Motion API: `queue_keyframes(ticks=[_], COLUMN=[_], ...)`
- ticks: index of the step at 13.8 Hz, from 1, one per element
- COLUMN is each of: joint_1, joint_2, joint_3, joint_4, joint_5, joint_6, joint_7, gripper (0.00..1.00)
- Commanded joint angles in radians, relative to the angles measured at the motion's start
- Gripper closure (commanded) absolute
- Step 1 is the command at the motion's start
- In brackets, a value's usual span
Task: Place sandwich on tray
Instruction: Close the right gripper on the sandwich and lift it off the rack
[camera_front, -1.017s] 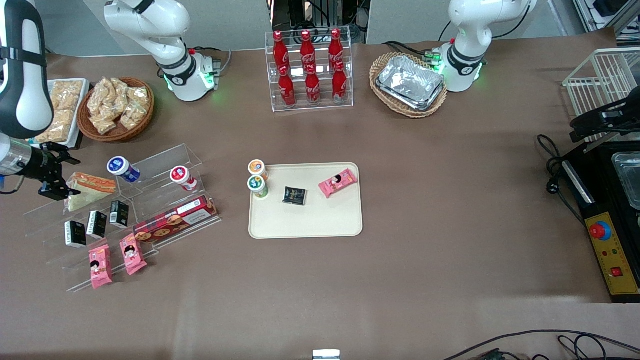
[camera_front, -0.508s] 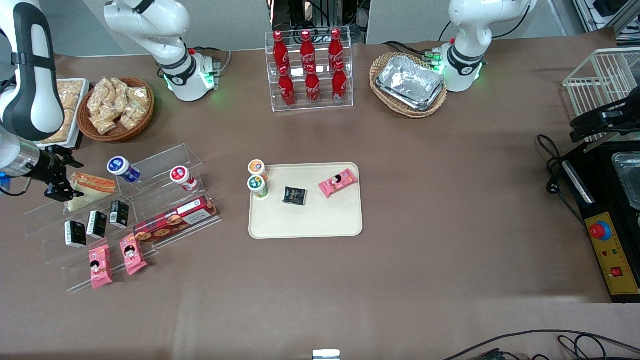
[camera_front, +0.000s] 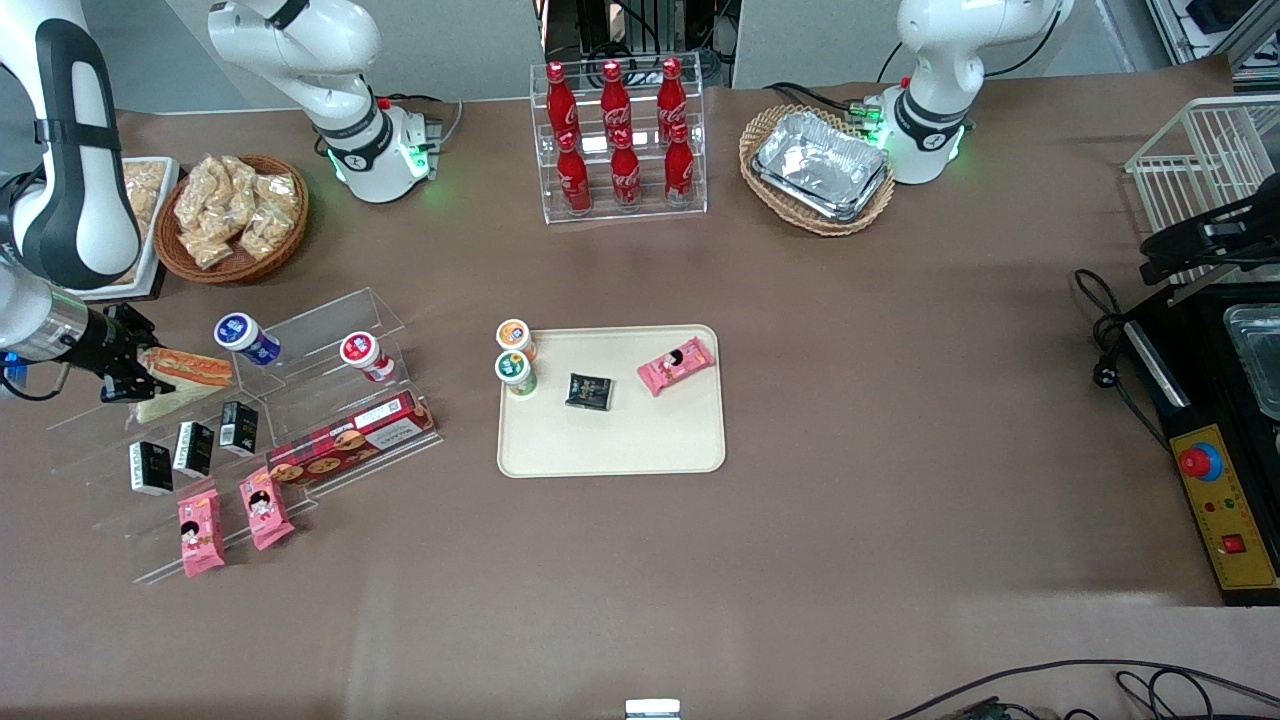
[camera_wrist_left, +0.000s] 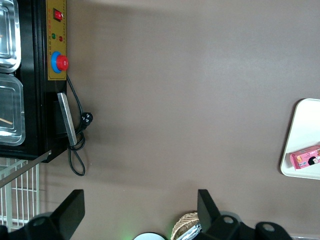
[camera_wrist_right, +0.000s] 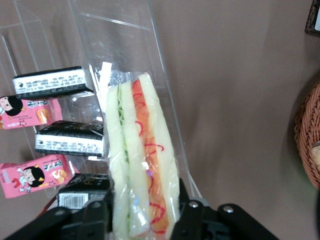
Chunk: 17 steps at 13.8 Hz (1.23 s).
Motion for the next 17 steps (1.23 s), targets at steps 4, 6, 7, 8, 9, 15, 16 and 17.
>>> queue_keyframes(ticks=[4, 6, 7, 8, 9, 15, 16, 17], joint_1=[-0.006, -0.011, -0.013, -0.013, -0.011, 0.020, 0.041, 0.061], joint_2=[-0.008, -0.020, -0.017, -0.015, -0.020, -0.035, -0.035, -0.037], joint_3=[-0.008, -0.011, -0.011, -0.010, -0.011, 0.010, 0.021, 0.035], joint_4=[0.050, 0.124, 0.179, 0.222, 0.238, 0.397, 0.410, 0.413], joint_5=[-0.015, -0.015, -0.010, 0.002, 0.017, 0.103, 0.102, 0.102], joint_6=[0.011, -0.074, -0.140, -0.191, -0.222, -0.412, -0.420, -0.420], joint_7=[-0.007, -0.039, -0.044, -0.044, -0.044, 0.002, 0.035, 0.077], gripper=[1.00, 1.00, 1.00, 1.00, 1.00, 1.00, 1.00, 1.00])
